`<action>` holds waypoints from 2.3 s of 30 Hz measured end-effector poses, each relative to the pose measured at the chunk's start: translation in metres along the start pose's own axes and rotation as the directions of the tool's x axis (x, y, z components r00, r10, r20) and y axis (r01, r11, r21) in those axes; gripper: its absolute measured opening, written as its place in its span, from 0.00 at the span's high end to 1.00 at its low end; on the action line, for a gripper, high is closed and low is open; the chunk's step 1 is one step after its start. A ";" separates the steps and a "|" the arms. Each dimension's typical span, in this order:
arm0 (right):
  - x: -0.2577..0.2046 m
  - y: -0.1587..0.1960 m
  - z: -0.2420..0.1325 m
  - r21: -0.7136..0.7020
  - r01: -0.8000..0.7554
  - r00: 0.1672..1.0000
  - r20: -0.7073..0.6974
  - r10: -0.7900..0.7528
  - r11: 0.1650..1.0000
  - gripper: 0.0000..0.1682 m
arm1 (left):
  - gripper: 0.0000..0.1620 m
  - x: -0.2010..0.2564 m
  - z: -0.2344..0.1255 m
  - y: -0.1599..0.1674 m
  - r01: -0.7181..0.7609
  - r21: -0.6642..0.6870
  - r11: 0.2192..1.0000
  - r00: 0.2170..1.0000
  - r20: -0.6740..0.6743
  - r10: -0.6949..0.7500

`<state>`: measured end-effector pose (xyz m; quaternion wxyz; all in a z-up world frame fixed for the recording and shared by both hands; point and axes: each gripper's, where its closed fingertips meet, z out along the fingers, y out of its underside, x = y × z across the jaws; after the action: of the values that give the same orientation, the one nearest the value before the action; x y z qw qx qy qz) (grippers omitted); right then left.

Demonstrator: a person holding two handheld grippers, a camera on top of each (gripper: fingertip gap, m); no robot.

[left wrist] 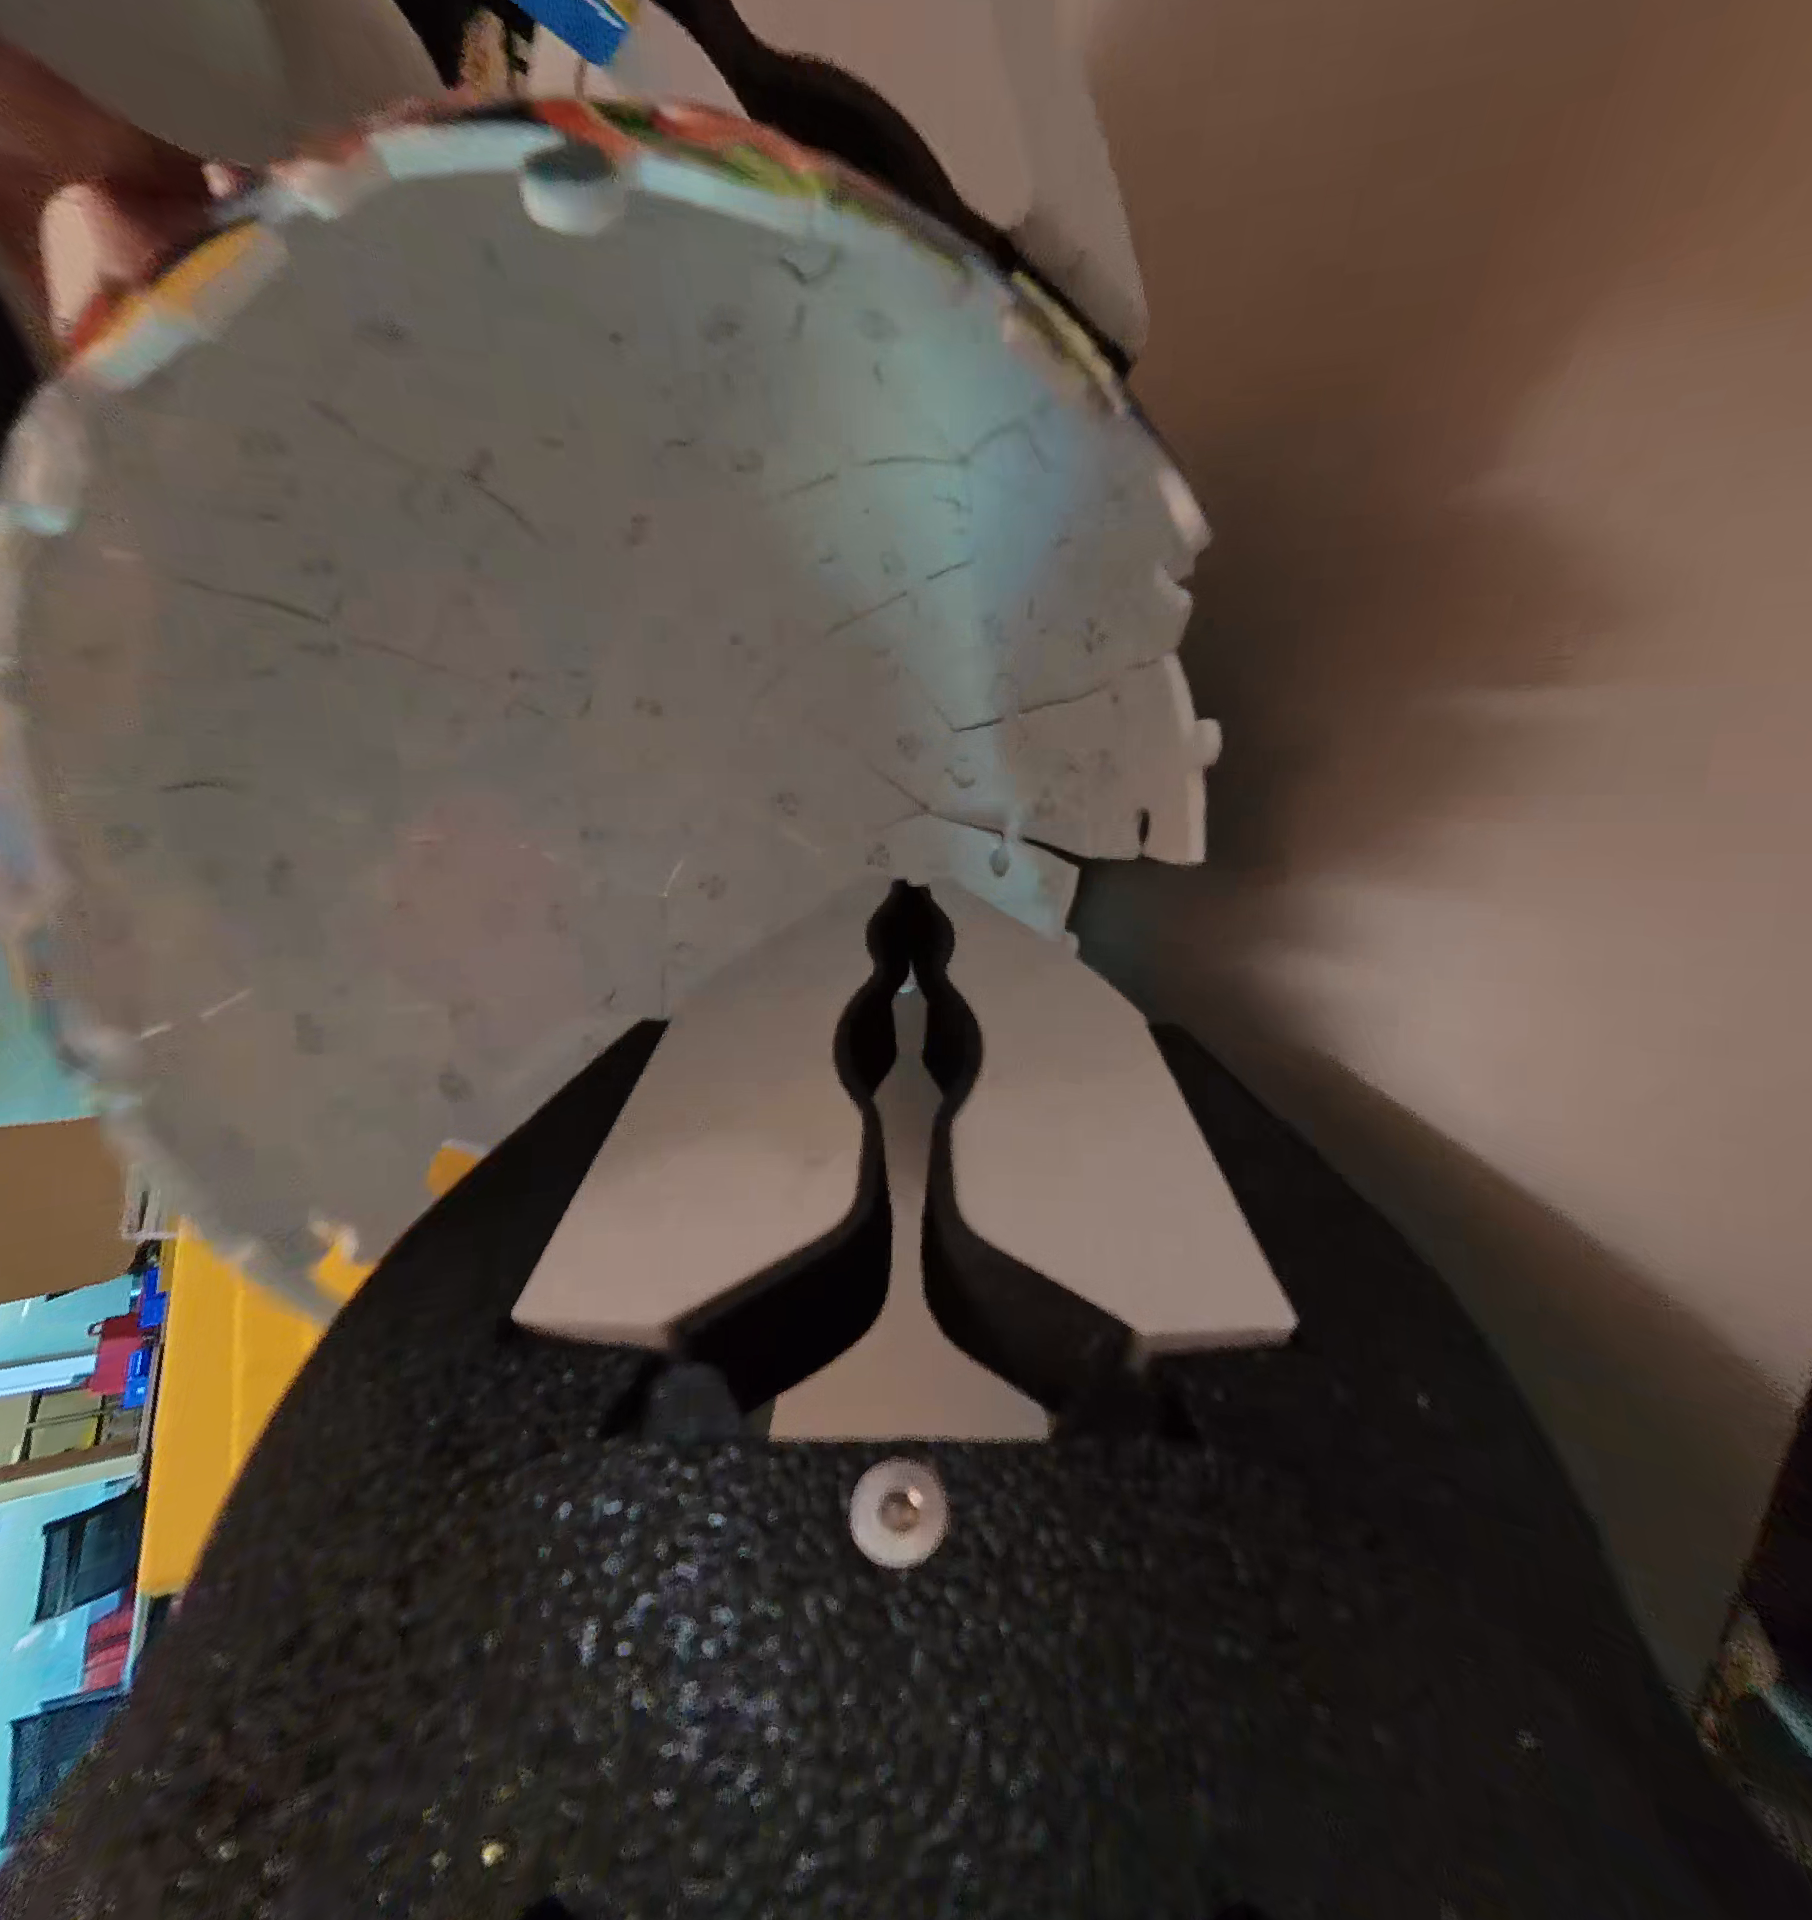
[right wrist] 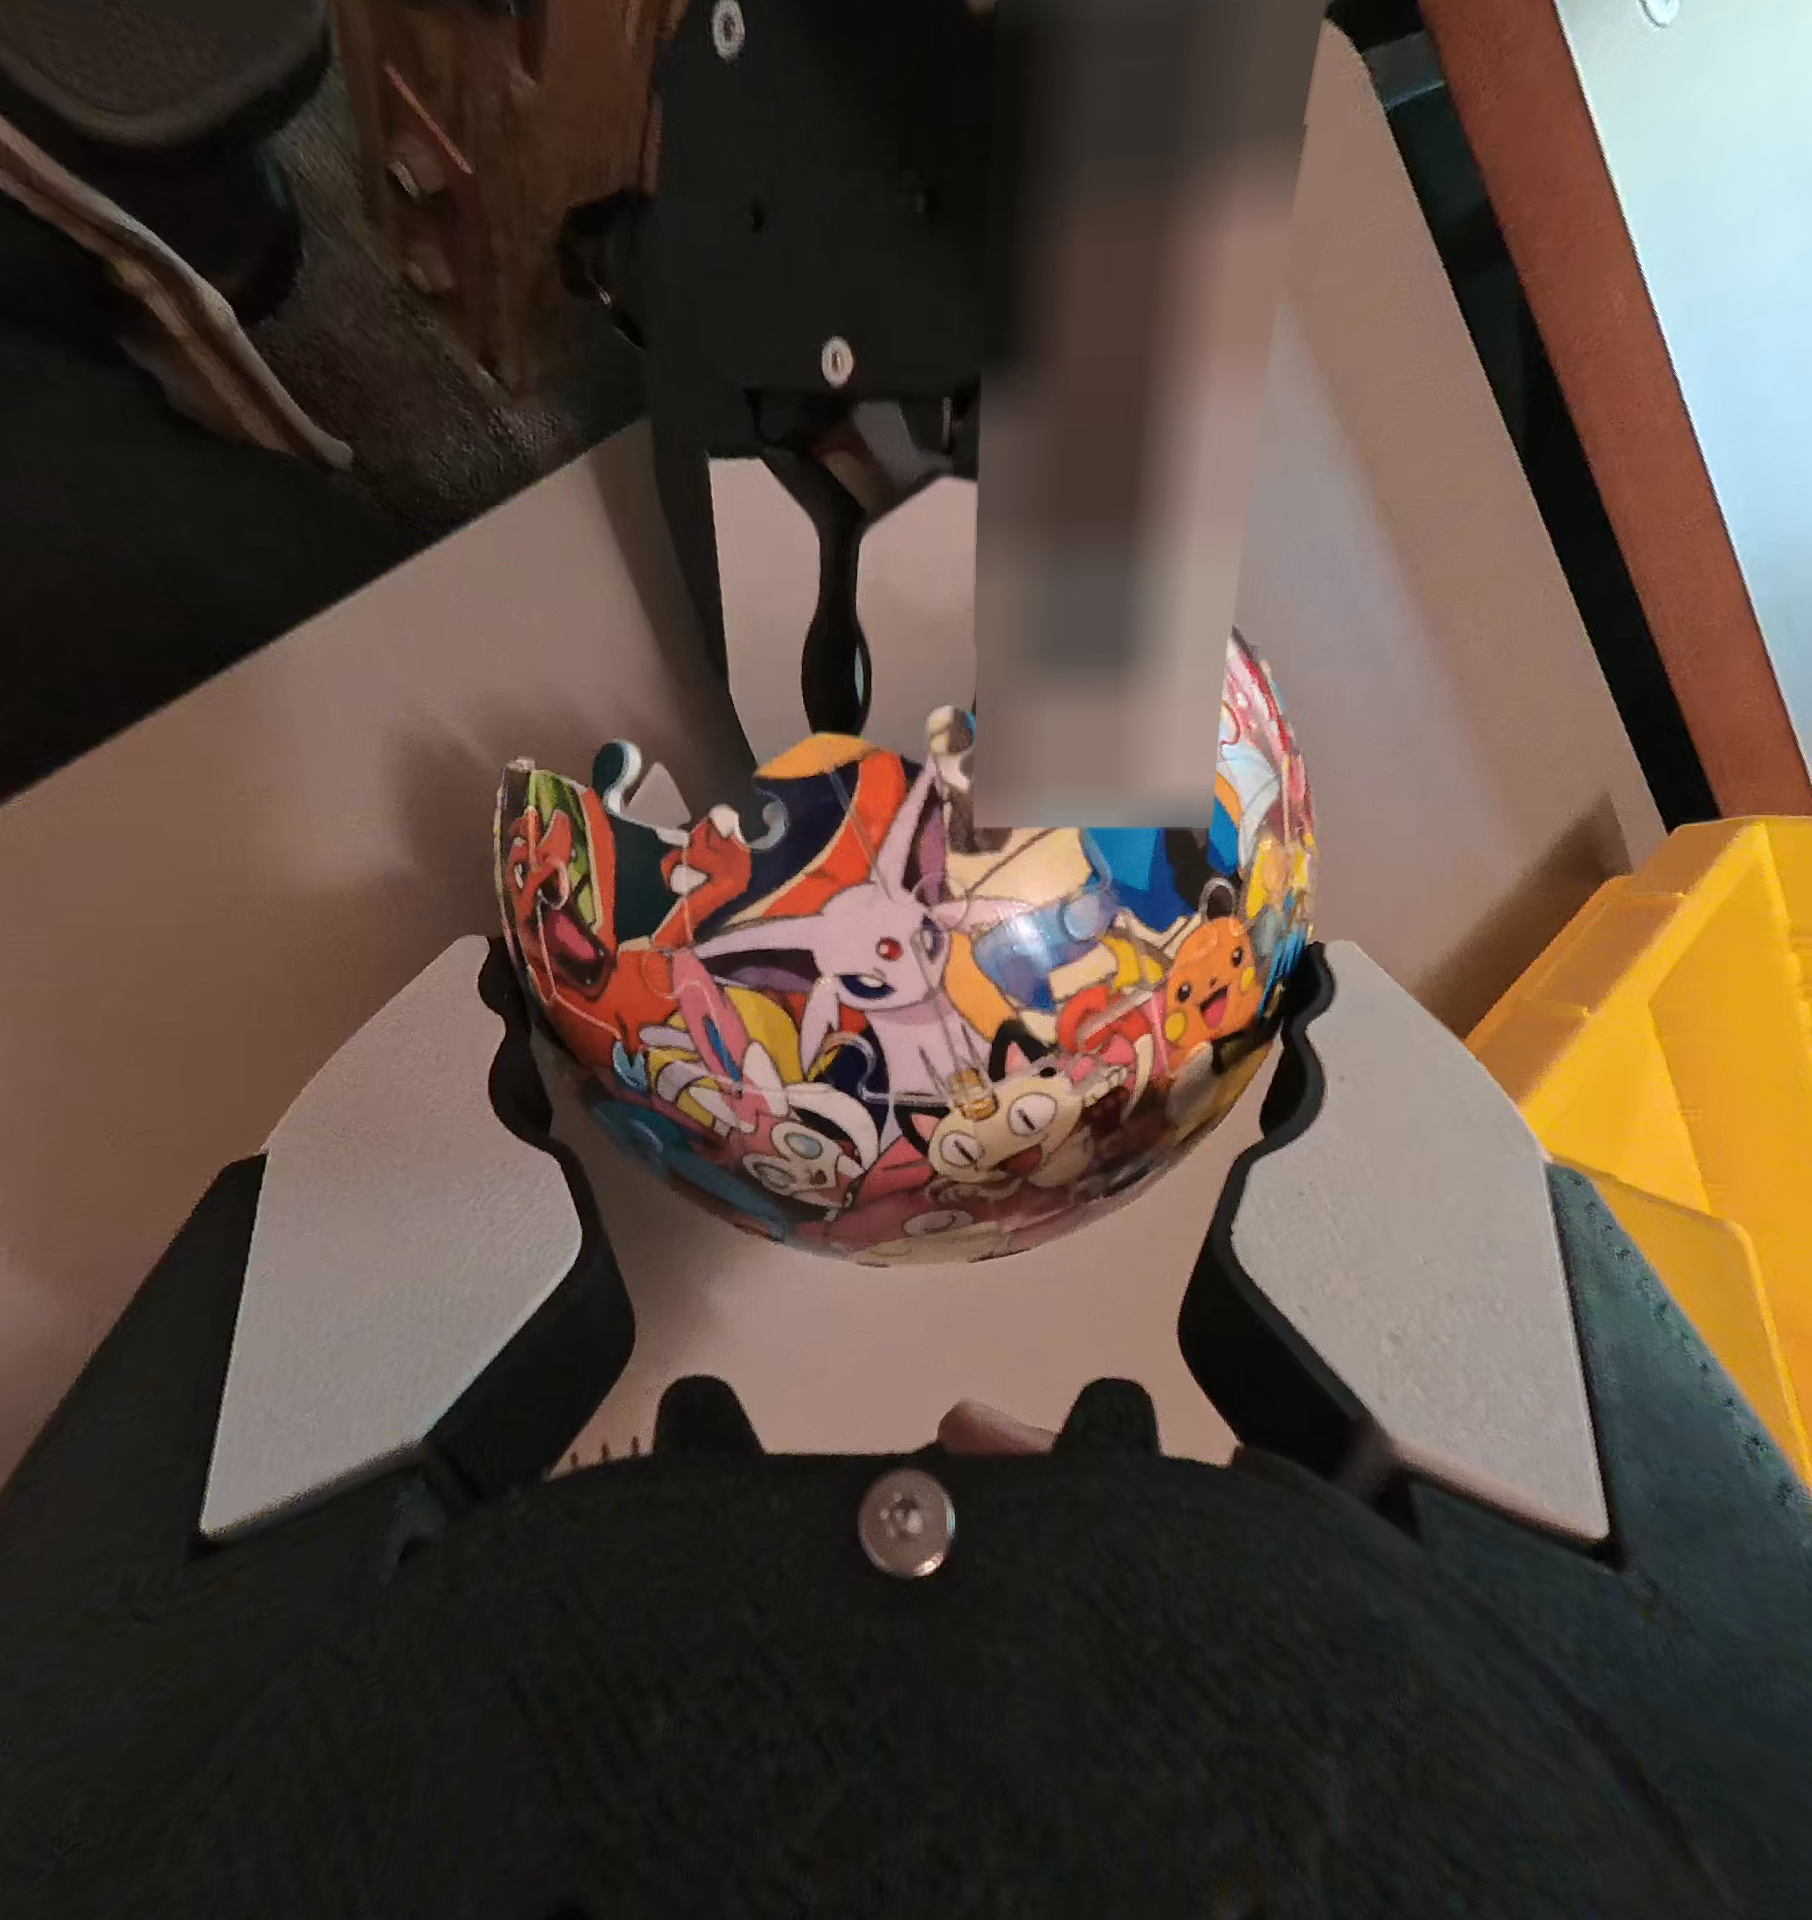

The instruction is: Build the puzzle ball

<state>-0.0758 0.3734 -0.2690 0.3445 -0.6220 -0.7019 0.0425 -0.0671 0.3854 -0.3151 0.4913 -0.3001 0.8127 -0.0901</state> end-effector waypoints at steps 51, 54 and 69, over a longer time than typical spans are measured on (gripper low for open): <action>-0.004 -0.027 0.017 -0.147 0.053 0.948 -0.303 -0.096 0.988 0.21 | 0.38 0.001 -0.025 0.064 0.935 -0.246 0.257 0.315 0.236 -0.919; -0.003 -0.027 0.018 -0.142 0.040 0.951 -0.297 -0.081 0.989 0.20 | 0.37 0.002 -0.025 0.064 0.932 -0.242 0.268 0.324 0.232 -0.917; 0.004 -0.019 0.019 -0.192 -0.123 0.956 -0.288 0.064 0.974 0.20 | 0.38 0.001 -0.025 0.065 0.937 -0.226 0.267 0.320 0.242 -0.916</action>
<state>-0.1023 0.3798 -0.2725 0.3707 -0.6870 -0.6164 -0.1032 -0.1146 0.4331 -0.3315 0.3143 -0.7959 0.4711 -0.2144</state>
